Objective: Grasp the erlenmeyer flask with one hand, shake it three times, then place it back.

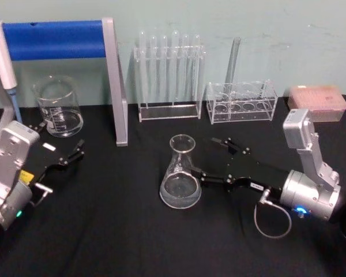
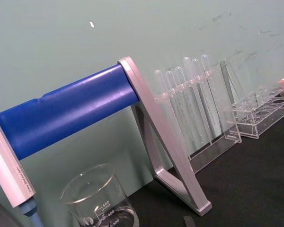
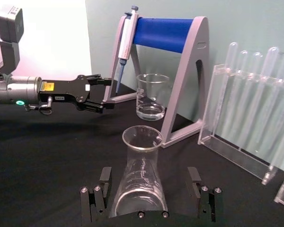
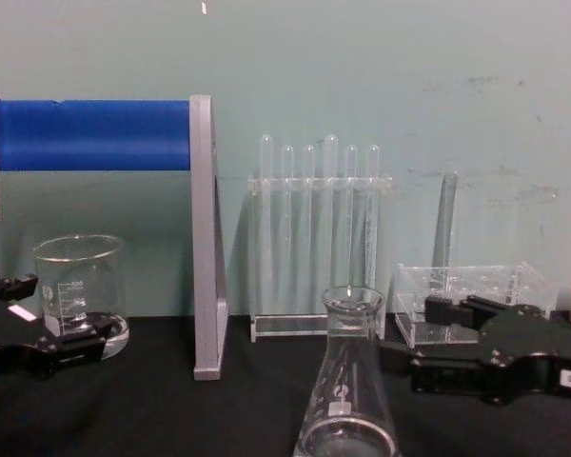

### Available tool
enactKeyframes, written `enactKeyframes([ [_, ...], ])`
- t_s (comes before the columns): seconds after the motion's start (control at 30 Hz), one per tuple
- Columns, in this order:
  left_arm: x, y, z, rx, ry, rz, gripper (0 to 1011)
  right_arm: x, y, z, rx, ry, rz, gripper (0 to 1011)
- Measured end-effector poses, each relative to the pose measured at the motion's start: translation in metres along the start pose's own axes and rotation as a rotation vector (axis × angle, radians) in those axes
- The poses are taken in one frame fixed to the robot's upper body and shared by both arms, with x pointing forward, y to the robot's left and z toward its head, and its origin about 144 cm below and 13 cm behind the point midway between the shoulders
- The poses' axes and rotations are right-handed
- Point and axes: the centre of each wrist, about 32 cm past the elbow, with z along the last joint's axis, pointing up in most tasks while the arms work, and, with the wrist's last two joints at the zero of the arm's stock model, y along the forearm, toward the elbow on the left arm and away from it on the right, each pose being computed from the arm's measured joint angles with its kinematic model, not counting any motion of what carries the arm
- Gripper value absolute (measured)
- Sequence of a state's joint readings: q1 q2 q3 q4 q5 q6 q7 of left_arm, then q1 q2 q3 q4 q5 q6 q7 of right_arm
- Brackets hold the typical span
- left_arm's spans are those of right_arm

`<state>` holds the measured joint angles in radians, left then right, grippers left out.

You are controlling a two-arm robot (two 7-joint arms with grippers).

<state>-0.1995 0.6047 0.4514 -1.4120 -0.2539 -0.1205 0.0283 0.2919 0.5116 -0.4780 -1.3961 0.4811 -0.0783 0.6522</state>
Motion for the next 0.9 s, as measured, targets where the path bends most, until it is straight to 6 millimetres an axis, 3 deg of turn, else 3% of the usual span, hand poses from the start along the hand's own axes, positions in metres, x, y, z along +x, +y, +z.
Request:
enactKeyframes([
  [0.5, 0.000, 0.000, 0.000, 0.000, 0.000, 0.000, 1001, 0.010, 0.030, -0.002, -0.005, 0.002, 0.060, 1000],
  [0.9, 0.000, 0.000, 0.000, 0.000, 0.000, 0.000, 1001, 0.015, 0.042, -0.001, -0.006, -0.008, 0.082, 1000],
])
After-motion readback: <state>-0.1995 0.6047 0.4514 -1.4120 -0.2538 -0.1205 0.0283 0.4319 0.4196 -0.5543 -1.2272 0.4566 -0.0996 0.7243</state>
